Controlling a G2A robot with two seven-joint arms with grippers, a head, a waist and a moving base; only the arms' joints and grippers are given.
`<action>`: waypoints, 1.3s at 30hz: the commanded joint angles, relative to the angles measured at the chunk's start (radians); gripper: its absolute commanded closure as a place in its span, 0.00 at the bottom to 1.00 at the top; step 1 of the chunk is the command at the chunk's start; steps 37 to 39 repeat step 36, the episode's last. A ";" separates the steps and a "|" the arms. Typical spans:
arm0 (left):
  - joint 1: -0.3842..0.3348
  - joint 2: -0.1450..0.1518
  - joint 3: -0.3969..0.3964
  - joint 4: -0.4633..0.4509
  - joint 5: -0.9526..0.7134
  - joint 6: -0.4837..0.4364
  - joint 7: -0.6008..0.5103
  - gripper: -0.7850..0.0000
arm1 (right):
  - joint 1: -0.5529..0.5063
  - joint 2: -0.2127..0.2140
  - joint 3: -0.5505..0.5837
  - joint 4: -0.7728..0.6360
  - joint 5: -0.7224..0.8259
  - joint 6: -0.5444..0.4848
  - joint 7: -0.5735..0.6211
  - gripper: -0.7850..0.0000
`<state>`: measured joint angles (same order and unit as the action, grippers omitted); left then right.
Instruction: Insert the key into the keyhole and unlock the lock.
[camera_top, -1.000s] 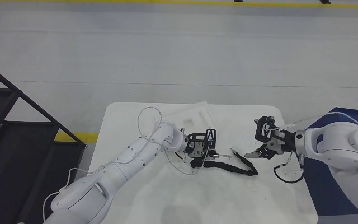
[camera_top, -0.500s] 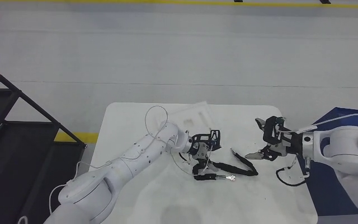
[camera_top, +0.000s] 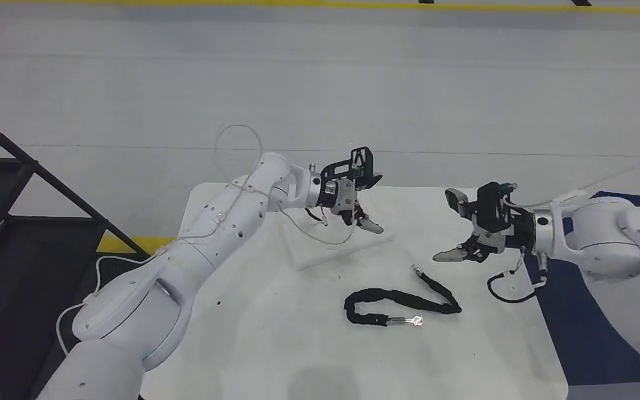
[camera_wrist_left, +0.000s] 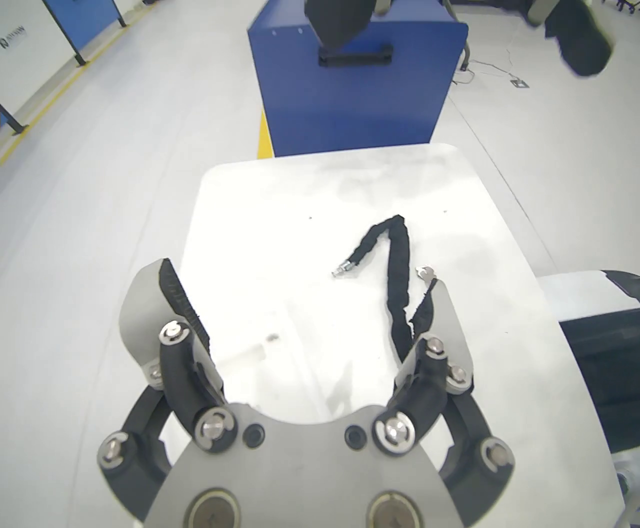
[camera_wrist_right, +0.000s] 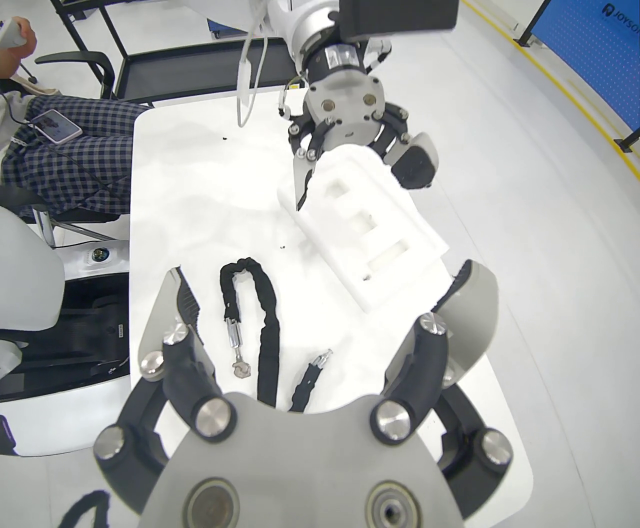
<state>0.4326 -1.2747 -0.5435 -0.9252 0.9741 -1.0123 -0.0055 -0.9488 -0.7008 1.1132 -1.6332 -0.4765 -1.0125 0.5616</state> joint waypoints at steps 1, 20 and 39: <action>-0.019 0.015 -0.016 0.001 -0.023 0.000 0.000 0.00 | 0.074 -0.013 -0.052 0.038 0.007 0.000 -0.004 0.00; -0.123 0.177 -0.079 -0.067 -0.211 0.000 -0.159 0.00 | 0.605 -0.122 -0.450 0.326 0.194 0.000 0.057 0.00; -0.131 0.201 -0.080 -0.089 -0.275 0.000 -0.212 0.00 | 0.645 -0.138 -0.496 0.371 0.207 0.000 0.038 0.00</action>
